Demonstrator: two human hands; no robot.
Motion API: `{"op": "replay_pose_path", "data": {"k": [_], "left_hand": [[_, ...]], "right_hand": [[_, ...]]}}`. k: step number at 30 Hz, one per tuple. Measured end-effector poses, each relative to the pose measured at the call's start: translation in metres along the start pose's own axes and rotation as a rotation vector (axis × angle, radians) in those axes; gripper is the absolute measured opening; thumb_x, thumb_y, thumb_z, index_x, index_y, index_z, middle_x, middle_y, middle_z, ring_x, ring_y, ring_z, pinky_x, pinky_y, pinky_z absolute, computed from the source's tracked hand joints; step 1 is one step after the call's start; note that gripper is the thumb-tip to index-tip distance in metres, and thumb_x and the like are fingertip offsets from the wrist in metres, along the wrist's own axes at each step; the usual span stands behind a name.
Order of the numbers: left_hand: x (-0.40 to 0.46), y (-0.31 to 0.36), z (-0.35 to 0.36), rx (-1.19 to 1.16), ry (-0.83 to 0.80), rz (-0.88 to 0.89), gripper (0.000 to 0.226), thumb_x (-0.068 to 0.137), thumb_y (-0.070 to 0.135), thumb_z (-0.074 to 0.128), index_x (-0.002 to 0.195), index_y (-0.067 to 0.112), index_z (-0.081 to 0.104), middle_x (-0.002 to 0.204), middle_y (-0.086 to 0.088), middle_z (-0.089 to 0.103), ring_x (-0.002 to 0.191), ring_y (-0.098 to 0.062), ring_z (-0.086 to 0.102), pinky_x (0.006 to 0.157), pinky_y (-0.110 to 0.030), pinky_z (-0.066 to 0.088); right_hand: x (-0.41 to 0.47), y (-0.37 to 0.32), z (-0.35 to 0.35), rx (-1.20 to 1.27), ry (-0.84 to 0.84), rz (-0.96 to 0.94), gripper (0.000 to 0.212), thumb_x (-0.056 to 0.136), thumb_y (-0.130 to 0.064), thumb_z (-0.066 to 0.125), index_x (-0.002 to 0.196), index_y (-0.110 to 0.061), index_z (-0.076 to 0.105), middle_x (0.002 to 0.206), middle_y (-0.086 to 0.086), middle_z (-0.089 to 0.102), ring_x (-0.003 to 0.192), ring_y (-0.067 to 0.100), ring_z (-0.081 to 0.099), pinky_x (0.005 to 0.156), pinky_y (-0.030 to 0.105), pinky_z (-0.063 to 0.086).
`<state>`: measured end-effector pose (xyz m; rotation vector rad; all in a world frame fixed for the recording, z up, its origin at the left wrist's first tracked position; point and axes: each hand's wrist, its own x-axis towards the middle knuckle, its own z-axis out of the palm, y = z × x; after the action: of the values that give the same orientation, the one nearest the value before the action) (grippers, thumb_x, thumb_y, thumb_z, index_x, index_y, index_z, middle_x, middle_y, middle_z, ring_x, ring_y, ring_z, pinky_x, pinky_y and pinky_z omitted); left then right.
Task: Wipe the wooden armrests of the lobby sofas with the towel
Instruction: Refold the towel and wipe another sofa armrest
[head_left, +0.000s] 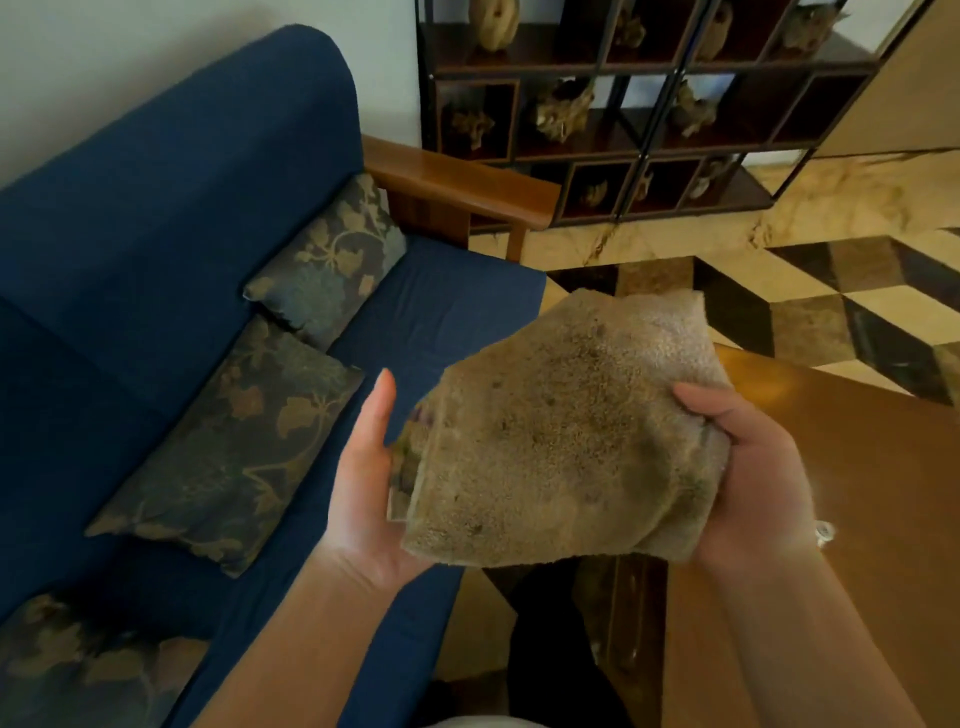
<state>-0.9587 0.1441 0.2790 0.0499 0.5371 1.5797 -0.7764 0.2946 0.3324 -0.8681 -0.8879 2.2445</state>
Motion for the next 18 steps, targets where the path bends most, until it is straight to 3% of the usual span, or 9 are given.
{"op": "replay_pose_path", "data": {"k": [1,4,7,10,18], "left_hand": [[0.014,0.011,0.004,0.014,0.087,0.027,0.078,0.091,0.069,0.056,0.141,0.009,0.058,0.145,-0.018,0.058,0.137,-0.035,0.052,0.112,-0.053,0.04],[0.074,0.032,0.025,0.158,0.032,0.027,0.075,0.089,0.068,0.058,0.14,0.012,0.061,0.144,-0.014,0.06,0.136,-0.032,0.053,0.115,-0.051,0.04],[0.127,0.049,0.061,0.312,0.064,0.112,0.077,0.07,0.07,0.075,0.127,0.018,0.072,0.134,-0.011,0.068,0.126,-0.03,0.063,0.098,-0.045,0.055],[0.176,0.056,0.089,0.345,0.08,0.18,0.075,0.061,0.071,0.082,0.119,0.022,0.077,0.128,-0.009,0.072,0.12,-0.028,0.067,0.089,-0.042,0.059],[0.303,0.094,0.124,0.409,0.04,0.229,0.082,0.053,0.073,0.084,0.116,0.021,0.078,0.126,-0.012,0.073,0.116,-0.03,0.07,0.084,-0.043,0.061]], "right_hand": [[0.014,-0.013,-0.004,-0.038,-0.021,-0.033,0.035,0.068,-0.024,0.069,0.101,-0.024,0.082,0.109,0.009,0.079,0.093,0.03,0.078,0.064,0.044,0.063],[0.067,-0.06,-0.02,-0.088,-0.06,-0.085,0.033,0.064,-0.026,0.069,0.094,-0.026,0.083,0.106,0.005,0.08,0.095,0.027,0.078,0.066,0.039,0.062],[0.116,-0.106,-0.028,-0.095,-0.17,-0.118,0.039,0.062,-0.027,0.068,0.098,-0.03,0.083,0.111,0.002,0.079,0.101,0.026,0.076,0.071,0.041,0.063],[0.165,-0.148,-0.039,-0.087,-0.235,-0.103,0.041,0.064,-0.026,0.067,0.103,-0.029,0.082,0.114,0.002,0.078,0.104,0.026,0.075,0.074,0.04,0.063],[0.294,-0.228,-0.054,-0.077,-0.294,-0.048,0.039,0.067,-0.027,0.064,0.102,-0.027,0.082,0.11,0.003,0.079,0.1,0.026,0.076,0.072,0.039,0.063]]}}
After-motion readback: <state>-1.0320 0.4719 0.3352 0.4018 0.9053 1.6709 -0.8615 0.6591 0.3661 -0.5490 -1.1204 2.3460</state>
